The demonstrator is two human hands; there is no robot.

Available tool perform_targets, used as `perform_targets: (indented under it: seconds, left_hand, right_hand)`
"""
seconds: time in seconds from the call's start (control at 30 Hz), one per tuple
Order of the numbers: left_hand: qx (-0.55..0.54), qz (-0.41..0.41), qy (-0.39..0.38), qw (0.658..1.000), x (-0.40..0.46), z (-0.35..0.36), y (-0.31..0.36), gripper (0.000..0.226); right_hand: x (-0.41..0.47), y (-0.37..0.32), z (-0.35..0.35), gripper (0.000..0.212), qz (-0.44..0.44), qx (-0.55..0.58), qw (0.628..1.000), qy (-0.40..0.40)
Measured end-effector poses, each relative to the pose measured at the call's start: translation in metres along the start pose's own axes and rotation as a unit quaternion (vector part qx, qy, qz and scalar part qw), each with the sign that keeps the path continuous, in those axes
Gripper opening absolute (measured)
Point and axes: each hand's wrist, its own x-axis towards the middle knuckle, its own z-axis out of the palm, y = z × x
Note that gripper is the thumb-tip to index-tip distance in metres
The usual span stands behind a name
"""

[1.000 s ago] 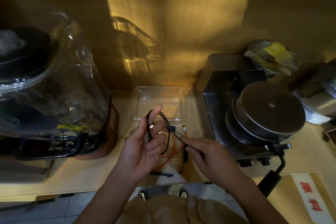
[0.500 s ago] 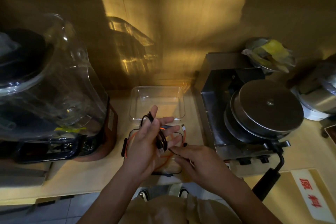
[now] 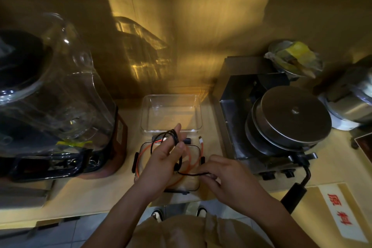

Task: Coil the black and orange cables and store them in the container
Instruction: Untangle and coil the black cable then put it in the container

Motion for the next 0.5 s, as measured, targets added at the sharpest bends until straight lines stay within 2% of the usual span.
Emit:
perform_targets:
  seconds: [0.17,0.27,0.33,0.4,0.5]
  left_hand:
    - [0.004,-0.041,-0.102,0.994,-0.008,0.008,0.005,0.016]
    - [-0.004,-0.06,-0.166,0.984,-0.013,0.008,0.002,0.029]
    - [0.006,-0.065,-0.195,0.979,-0.015,0.009,-0.003,0.029]
    - [-0.03,-0.09,-0.211,0.973,-0.016,0.01,-0.005,0.028]
    - [-0.086,-0.123,-0.226,0.963,-0.016,0.01,-0.002,0.044]
  right_hand:
    - [0.004,0.001,-0.013,0.013,-0.023,0.008,0.999,0.038]
    - [0.007,0.004,-0.018,0.007,-0.035,0.012,0.997,0.072]
    - [0.007,0.006,-0.02,0.008,-0.039,0.018,0.995,0.088]
    - [0.007,0.009,-0.023,0.009,-0.039,0.025,0.994,0.098]
    - [0.01,0.013,-0.025,0.017,-0.043,0.031,0.992,0.111]
